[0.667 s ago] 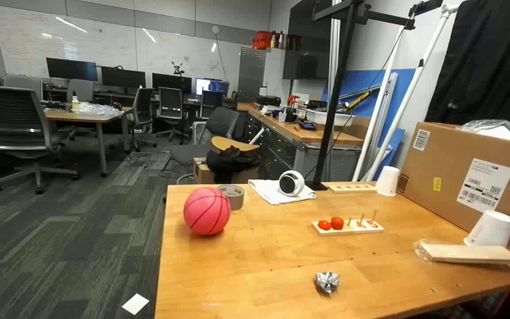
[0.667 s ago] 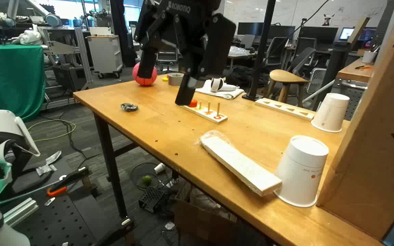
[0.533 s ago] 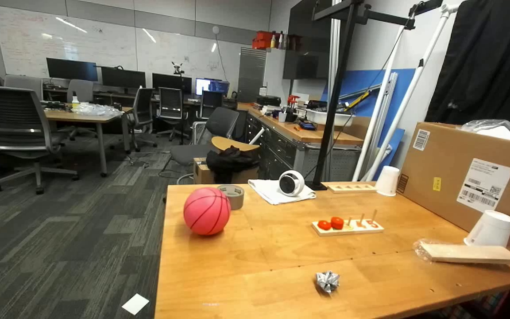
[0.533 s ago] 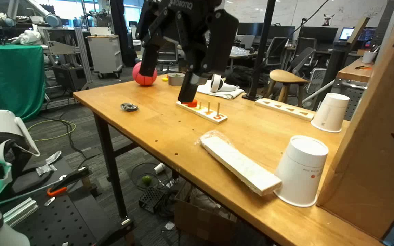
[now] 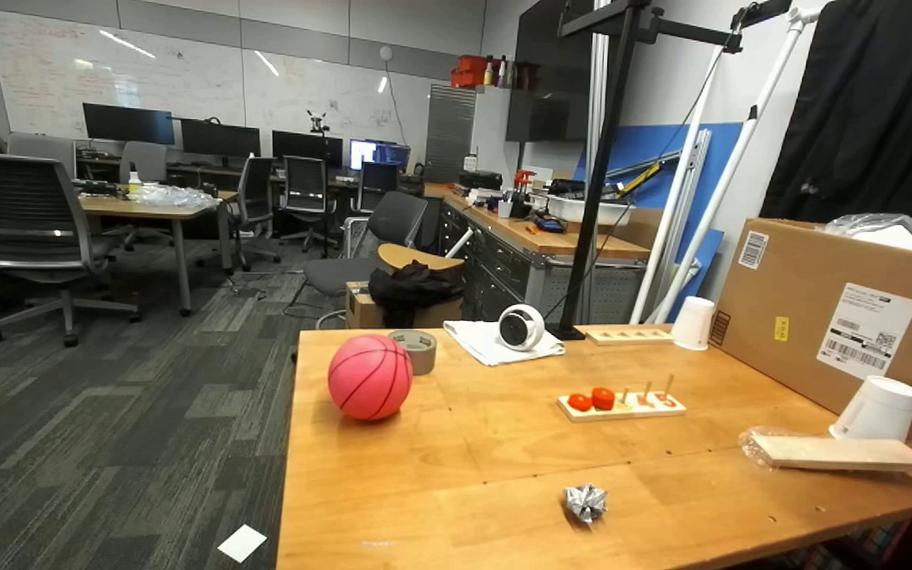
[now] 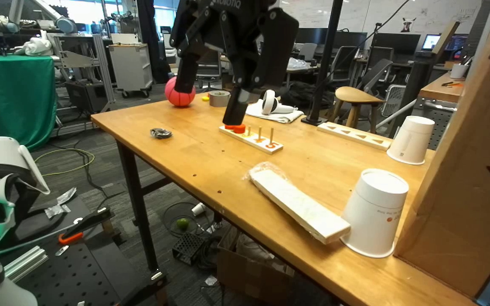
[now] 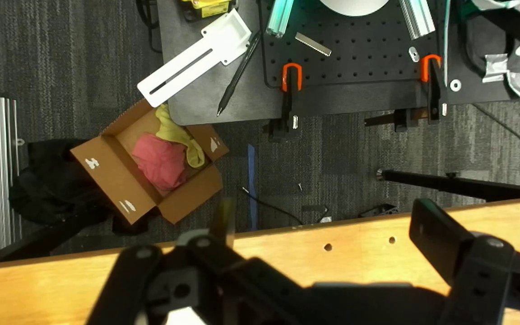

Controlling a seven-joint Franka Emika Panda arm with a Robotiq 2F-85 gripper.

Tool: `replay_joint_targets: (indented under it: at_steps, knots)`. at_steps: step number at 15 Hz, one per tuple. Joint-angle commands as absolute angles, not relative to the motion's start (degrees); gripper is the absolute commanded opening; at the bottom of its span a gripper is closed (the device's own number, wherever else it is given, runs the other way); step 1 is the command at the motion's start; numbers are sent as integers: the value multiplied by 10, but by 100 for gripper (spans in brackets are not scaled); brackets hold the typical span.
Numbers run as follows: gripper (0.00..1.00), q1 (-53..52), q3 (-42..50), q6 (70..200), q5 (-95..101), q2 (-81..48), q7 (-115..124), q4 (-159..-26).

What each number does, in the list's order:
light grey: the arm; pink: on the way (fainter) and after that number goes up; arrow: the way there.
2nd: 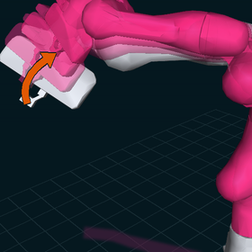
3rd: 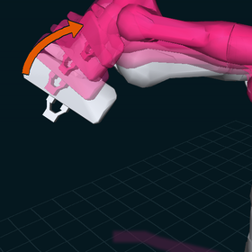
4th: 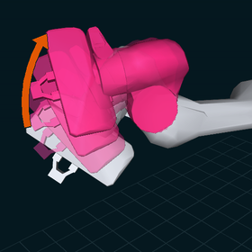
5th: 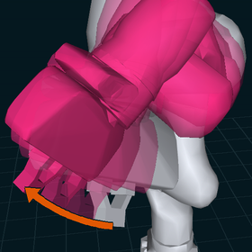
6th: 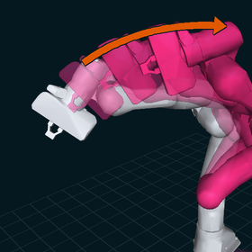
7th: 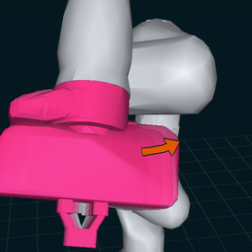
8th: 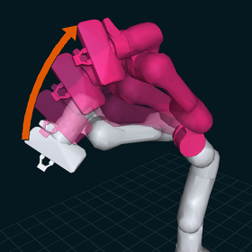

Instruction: Pick up the orange objects and place them at the end of the wooden object

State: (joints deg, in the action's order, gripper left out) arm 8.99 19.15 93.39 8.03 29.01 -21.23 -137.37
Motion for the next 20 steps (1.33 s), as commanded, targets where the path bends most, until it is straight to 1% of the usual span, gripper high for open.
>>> replay_joint_targets:
  at_steps: [1,9,11,15,20]
  knots:
    - [100,97,185,933,77,289,-215,-1372]
    - [100,97,185,933,77,289,-215,-1372]
    - [100,86,179,950,75,292,-230,-1382]
    - [100,54,156,1041,80,296,-278,-1414]
    - [100,-1,133,1177,69,247,-342,-1428]
